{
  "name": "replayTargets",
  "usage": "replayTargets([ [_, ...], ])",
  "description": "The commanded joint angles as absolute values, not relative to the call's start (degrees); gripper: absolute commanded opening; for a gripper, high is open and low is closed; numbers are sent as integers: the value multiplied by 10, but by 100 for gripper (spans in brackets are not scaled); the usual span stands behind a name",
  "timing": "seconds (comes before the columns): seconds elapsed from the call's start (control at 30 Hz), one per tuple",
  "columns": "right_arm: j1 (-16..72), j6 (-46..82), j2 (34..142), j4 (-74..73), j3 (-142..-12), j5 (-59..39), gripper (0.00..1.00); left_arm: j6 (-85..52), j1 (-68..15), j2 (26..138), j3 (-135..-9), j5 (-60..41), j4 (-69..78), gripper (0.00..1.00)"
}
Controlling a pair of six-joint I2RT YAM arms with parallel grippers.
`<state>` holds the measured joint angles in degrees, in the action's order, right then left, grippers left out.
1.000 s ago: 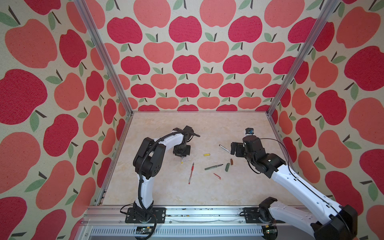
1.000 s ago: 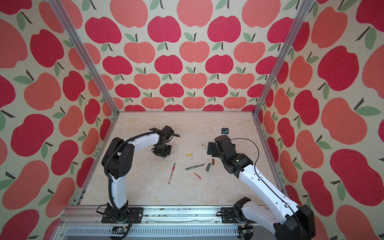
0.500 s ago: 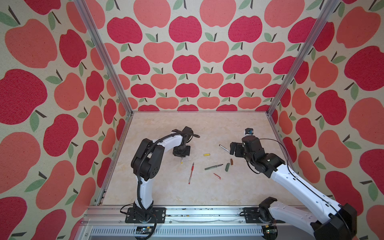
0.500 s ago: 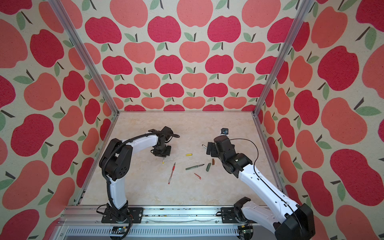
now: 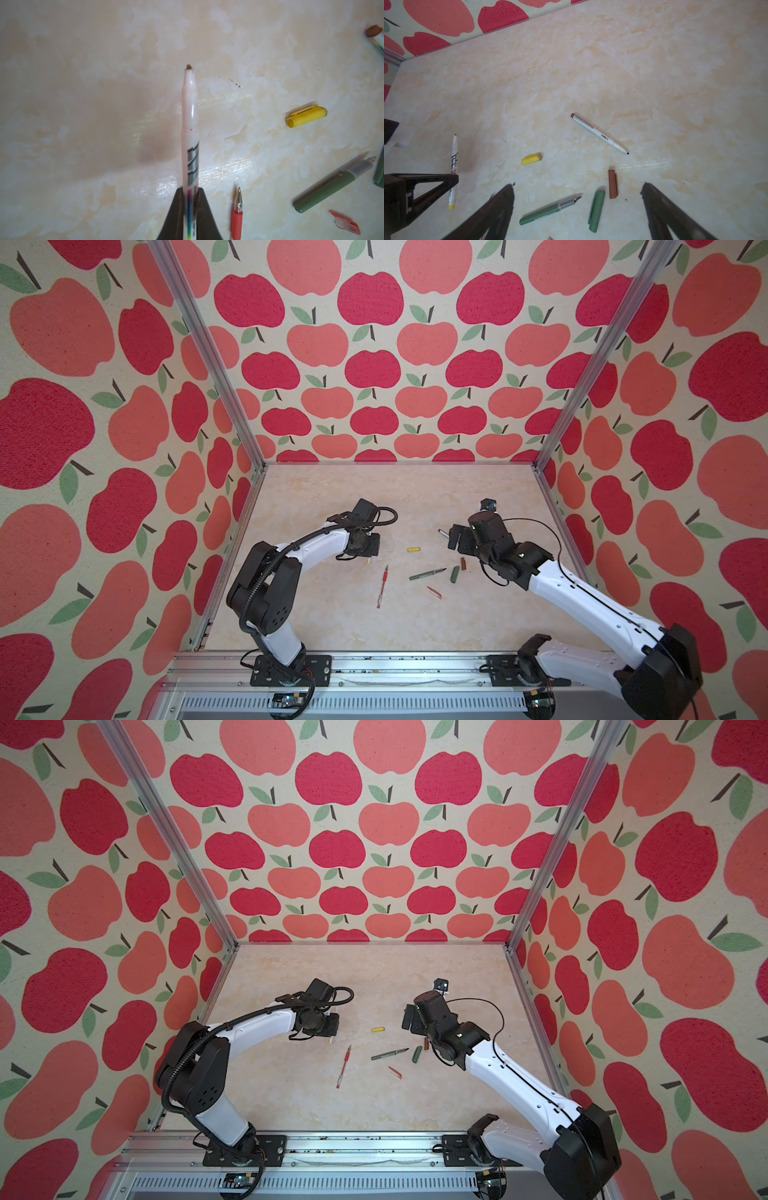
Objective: Insert the pens into the pen caps
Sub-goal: 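Lower the left gripper and close it on the white marker, then lift the white marker with the left gripper while the right grasps the yellow cap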
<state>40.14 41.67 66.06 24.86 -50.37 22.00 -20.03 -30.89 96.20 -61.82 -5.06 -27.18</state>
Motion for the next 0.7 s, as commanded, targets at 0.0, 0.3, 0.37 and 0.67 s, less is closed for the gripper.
replayTargets([
  [0.0, 408, 519, 674, 232, -515, 205, 98, -188, -309, 941, -598, -62, -246, 2],
  [0.3, 421, 666, 764, 249, -578, 178, 90, -208, -321, 826, -527, -58, -224, 4],
  [0.37, 424, 693, 801, 277, -612, 165, 90, -210, -329, 796, -512, -50, -221, 4],
  [0.67, 444, 782, 971, 427, -752, 101, 89, -241, -351, 648, -425, -32, -164, 7],
])
